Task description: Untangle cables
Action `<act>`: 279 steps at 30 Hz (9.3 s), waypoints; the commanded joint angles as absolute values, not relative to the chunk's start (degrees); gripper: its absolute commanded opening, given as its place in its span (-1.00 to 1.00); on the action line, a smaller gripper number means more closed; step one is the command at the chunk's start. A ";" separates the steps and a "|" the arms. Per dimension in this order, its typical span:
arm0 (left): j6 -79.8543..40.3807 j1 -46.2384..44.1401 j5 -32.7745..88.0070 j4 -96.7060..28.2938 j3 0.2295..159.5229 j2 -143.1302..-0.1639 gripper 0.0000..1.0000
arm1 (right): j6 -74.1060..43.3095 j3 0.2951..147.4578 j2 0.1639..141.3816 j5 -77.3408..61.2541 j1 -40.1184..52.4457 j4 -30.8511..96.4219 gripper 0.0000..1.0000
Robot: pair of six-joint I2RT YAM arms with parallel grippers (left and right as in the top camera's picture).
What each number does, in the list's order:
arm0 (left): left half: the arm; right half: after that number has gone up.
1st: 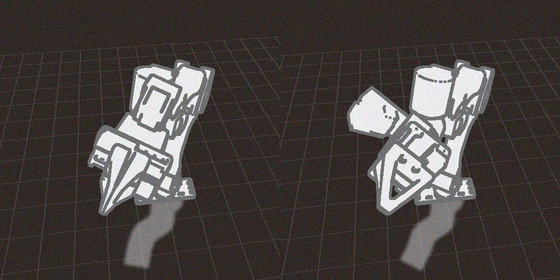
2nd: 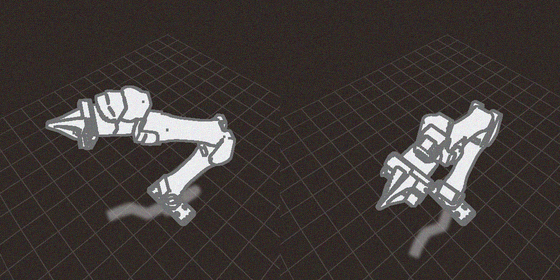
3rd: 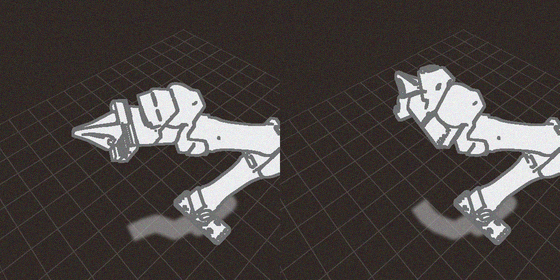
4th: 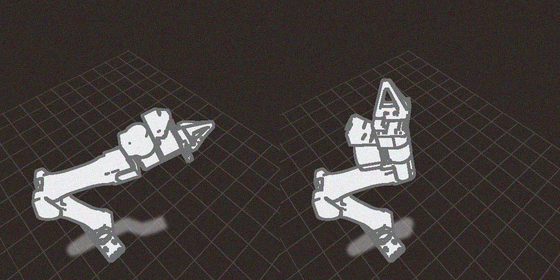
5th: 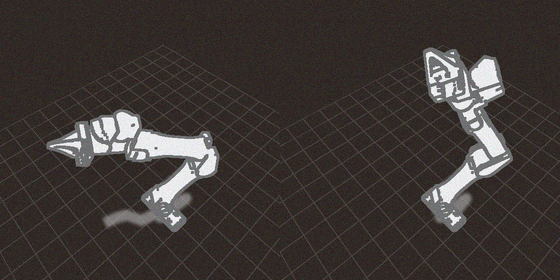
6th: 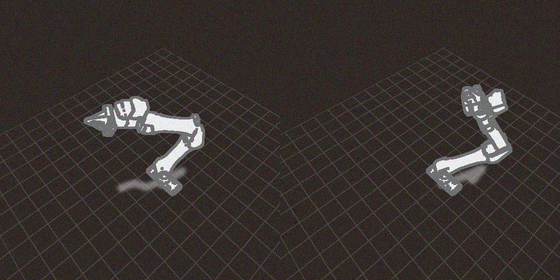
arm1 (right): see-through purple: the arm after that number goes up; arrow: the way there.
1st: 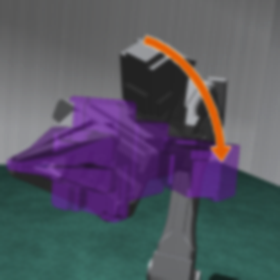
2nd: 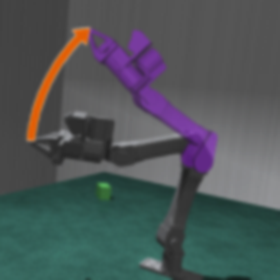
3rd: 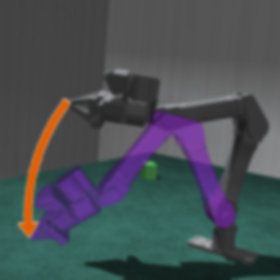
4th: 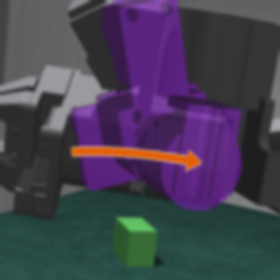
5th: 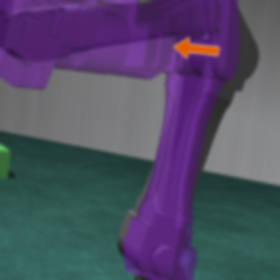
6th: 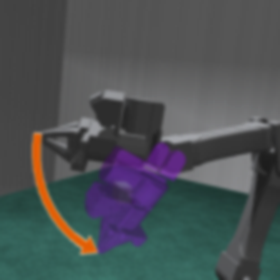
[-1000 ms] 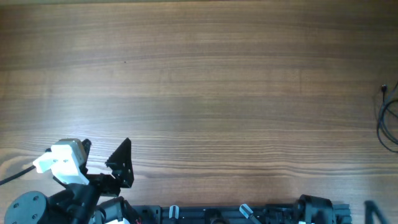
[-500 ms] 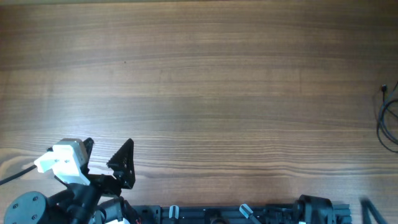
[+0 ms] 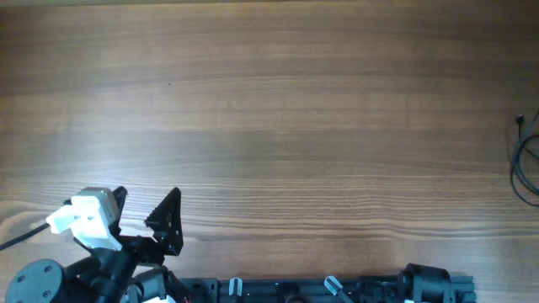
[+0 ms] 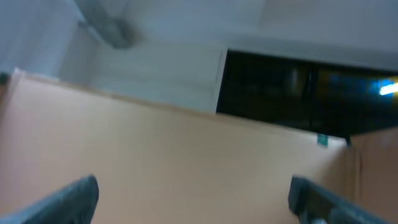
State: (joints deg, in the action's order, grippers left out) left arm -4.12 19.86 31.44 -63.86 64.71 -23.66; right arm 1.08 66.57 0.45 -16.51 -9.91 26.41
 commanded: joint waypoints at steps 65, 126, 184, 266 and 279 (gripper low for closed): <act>-3.64 19.59 31.90 -61.95 64.88 -23.33 0.93 | -21.02 0.47 3.40 -6.42 -10.11 0.01 0.99; 7.75 19.59 42.63 -45.58 32.80 -0.27 1.00 | -21.04 0.45 0.21 -6.39 -6.37 -0.03 1.00; -5.02 5.15 2.72 -4.43 0.34 -0.21 1.00 | -21.04 0.45 0.21 -6.39 -6.37 -0.03 0.99; -0.62 5.13 2.48 -4.36 0.34 -0.27 1.00 | 9.04 0.45 10.35 -3.86 -6.37 0.16 1.00; -0.62 5.13 2.48 -4.36 0.34 -0.27 1.00 | 9.02 0.45 7.57 -3.88 -5.96 0.14 0.99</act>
